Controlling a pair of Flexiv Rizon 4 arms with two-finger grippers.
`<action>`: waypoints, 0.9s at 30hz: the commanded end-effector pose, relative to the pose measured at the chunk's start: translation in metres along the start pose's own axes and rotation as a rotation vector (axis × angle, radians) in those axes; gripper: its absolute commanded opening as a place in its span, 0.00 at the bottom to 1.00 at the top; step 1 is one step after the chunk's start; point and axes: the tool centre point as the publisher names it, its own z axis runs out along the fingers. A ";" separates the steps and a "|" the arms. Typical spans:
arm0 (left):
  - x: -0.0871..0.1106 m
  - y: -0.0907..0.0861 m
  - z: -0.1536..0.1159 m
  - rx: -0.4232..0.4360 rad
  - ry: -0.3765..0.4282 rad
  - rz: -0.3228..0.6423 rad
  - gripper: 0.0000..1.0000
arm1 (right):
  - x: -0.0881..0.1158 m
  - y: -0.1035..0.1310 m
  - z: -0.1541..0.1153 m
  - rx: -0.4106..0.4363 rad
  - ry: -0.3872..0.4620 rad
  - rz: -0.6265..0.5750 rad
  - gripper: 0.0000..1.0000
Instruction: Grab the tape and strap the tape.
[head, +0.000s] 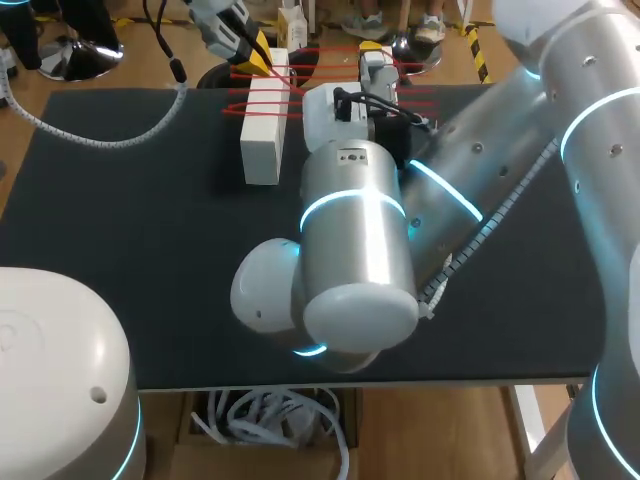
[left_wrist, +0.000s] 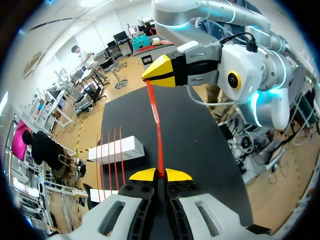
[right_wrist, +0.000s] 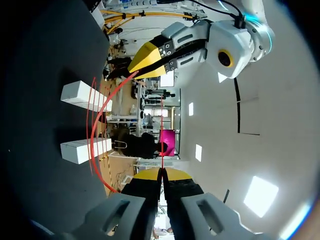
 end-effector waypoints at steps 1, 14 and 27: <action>0.000 -0.001 -0.001 -0.005 0.002 -0.002 0.00 | -0.002 0.003 0.002 -0.003 -0.014 -0.015 0.00; 0.000 -0.001 -0.001 -0.005 0.002 -0.002 0.00 | 0.003 0.017 0.014 -0.043 -0.026 -0.031 0.00; 0.000 -0.001 -0.001 -0.005 0.002 -0.002 0.00 | 0.015 0.026 0.012 -0.071 -0.009 -0.078 0.00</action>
